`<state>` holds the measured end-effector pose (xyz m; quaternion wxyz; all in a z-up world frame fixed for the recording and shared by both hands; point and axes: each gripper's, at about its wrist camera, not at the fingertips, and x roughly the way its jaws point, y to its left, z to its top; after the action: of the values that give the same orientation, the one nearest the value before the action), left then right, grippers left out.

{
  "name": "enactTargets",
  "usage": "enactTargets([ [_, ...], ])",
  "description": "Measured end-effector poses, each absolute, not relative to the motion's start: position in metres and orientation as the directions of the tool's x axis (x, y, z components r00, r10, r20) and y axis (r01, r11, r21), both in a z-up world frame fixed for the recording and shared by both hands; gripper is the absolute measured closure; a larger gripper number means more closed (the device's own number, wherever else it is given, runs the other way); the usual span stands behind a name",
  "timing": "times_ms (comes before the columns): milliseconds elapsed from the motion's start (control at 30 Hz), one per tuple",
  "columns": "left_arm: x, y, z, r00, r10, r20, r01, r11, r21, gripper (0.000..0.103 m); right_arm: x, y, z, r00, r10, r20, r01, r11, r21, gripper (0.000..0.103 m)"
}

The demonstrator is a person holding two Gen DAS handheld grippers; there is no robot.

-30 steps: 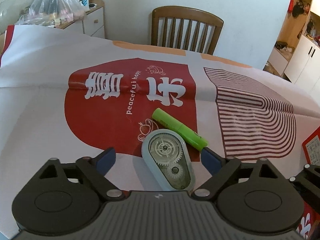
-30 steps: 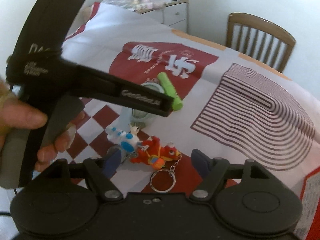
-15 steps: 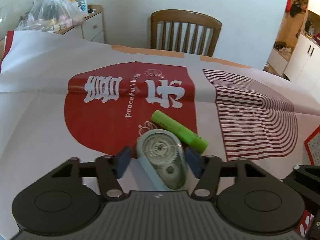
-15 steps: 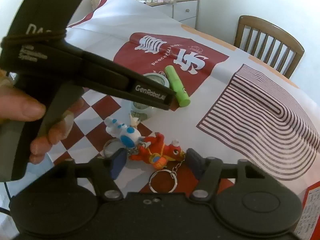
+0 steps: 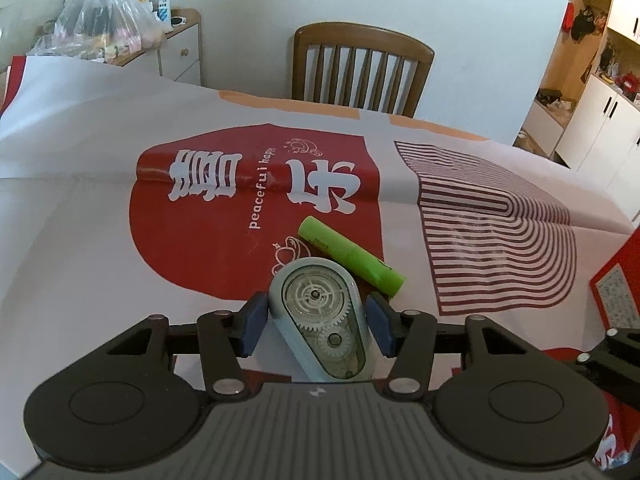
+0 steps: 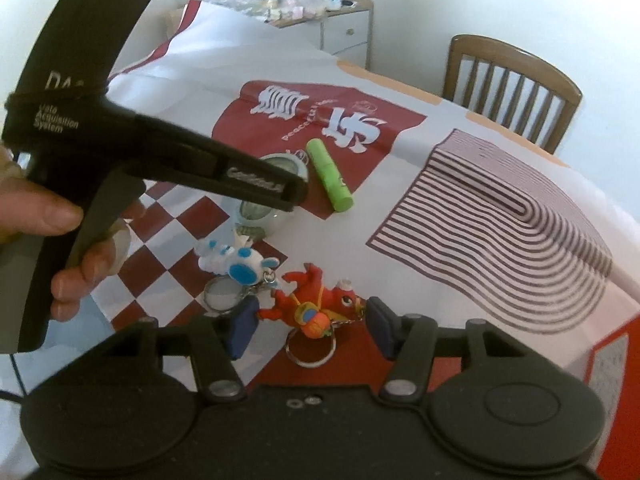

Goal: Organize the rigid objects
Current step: 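Grasp the grey tape dispenser with the left tool while the right tool grasps the red dragon keychain, then carry the tape dispenser and dragon keychain with both tools down into the shoebox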

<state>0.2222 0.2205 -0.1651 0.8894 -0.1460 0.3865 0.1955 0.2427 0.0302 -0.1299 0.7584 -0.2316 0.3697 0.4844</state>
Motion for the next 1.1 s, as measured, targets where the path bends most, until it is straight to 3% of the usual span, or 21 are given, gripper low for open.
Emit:
enactTargets([
  [467,0.181,0.202,-0.124,0.668,0.190,-0.719,-0.403,0.905,-0.135,0.051,0.218,-0.020,-0.066,0.314,0.621,-0.718,-0.869,0.493,0.046,0.045],
  [1100,0.143,0.124,-0.050,0.725,0.079,-0.684,-0.246,0.958,-0.150,0.051,0.202,-0.115,-0.002,0.451,0.588,-0.672,-0.793,0.609,0.000,0.045],
])
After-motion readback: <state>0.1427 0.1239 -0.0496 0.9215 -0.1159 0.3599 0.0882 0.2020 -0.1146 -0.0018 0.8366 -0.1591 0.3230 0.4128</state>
